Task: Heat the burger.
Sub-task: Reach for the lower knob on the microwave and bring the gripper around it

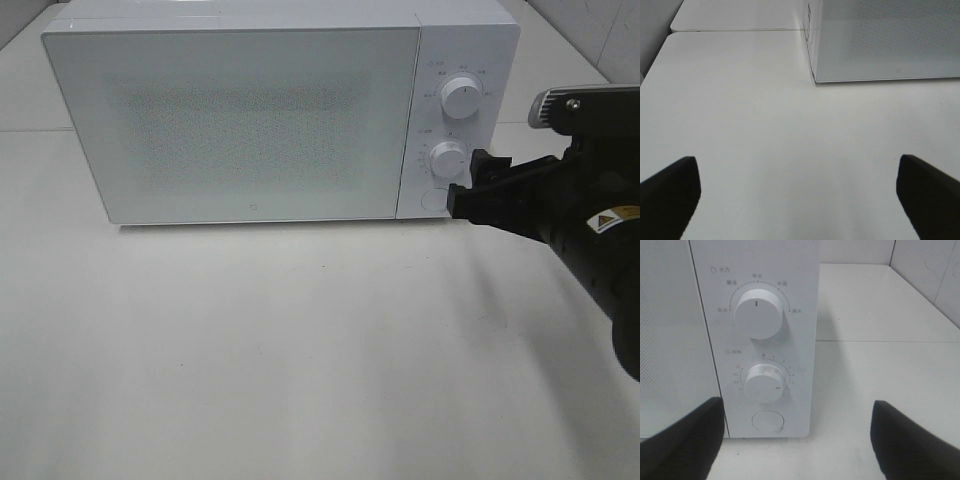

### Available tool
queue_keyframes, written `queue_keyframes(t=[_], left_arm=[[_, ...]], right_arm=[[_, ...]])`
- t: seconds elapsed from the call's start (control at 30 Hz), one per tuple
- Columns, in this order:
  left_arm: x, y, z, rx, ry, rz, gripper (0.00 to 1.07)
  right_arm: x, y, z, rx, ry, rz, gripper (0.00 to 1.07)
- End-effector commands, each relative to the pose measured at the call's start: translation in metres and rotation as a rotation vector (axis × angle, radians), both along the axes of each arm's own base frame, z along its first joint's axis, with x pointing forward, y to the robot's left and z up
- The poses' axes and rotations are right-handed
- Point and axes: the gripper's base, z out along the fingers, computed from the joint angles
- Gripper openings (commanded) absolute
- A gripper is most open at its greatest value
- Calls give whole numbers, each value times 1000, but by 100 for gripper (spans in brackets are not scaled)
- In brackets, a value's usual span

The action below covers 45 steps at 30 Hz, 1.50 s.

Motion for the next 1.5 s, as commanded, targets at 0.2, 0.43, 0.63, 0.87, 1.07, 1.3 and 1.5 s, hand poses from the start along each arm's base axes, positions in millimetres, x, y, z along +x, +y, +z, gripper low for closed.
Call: queue_keyframes(t=[0.2, 0.43, 0.63, 0.87, 1.07, 1.3, 1.5], left_arm=[[-3, 0, -1, -7, -24, 3, 101], [-3, 0, -1, -7, -24, 3, 101], [-3, 0, -1, -7, -24, 3, 101], [-3, 0, -1, -7, -23, 3, 101], [-3, 0, -1, -7, -23, 3, 101], [-3, 0, -1, -7, -23, 3, 101], [-3, 0, -1, -7, -23, 3, 101]], right_arm=[[2, 2, -15, 7, 6, -38, 76], [10, 8, -18, 23, -21, -40, 76], [23, 20, -24, 10, -18, -19, 76], [39, 36, -34, -1, -18, 8, 76], [53, 39, -39, -10, -12, 20, 76], [67, 37, -38, -10, -28, 22, 76], [78, 35, -47, -22, -12, 22, 76]])
